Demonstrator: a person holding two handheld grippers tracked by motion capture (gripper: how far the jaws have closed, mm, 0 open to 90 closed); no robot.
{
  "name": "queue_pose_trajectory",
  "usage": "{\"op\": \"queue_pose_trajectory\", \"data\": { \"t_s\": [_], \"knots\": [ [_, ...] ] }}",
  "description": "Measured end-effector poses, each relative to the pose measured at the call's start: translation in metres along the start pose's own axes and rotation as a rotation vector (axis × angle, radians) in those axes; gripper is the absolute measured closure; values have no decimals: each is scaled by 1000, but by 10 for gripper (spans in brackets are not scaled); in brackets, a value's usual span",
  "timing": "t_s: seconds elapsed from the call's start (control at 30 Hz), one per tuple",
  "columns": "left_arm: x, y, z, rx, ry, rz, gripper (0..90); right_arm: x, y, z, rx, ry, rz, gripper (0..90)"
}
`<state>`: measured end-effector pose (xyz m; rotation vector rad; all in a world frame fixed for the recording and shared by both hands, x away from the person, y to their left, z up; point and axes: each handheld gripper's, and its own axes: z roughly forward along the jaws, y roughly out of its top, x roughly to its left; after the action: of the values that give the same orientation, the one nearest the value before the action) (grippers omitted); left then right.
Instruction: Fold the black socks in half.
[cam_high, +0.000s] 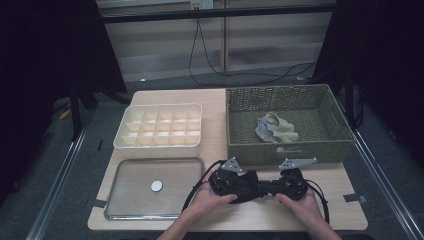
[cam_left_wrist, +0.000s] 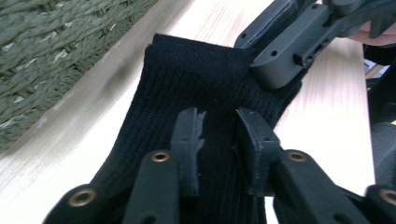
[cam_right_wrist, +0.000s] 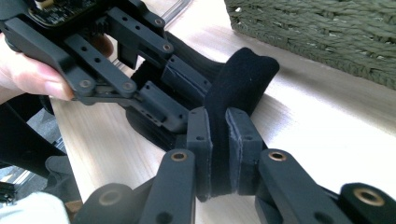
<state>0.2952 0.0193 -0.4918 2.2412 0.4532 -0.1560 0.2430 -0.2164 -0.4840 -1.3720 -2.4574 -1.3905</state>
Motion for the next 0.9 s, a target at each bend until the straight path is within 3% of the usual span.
{"op": "queue_pose_trajectory", "data": {
  "t_s": [0.3, 0.57, 0.7, 0.73, 0.9],
  "knots": [
    [2, -2, -31, -65, 33, -22, 654, -5, 2, -11, -29, -23, 5, 810],
    [-1, -18, -54, -54, 67, -25, 678, -9, 6, -18, -45, -37, 11, 810],
    [-2, -24, -58, -47, 65, -28, 688, -10, 5, -20, -53, -37, 16, 810],
    [-1, -24, -57, -60, 57, -37, 689, -10, 6, -19, -52, -37, 18, 810],
    [0, -23, -45, -21, 52, -20, 690, -9, 7, -17, -51, -36, 13, 809]
  ]
}}
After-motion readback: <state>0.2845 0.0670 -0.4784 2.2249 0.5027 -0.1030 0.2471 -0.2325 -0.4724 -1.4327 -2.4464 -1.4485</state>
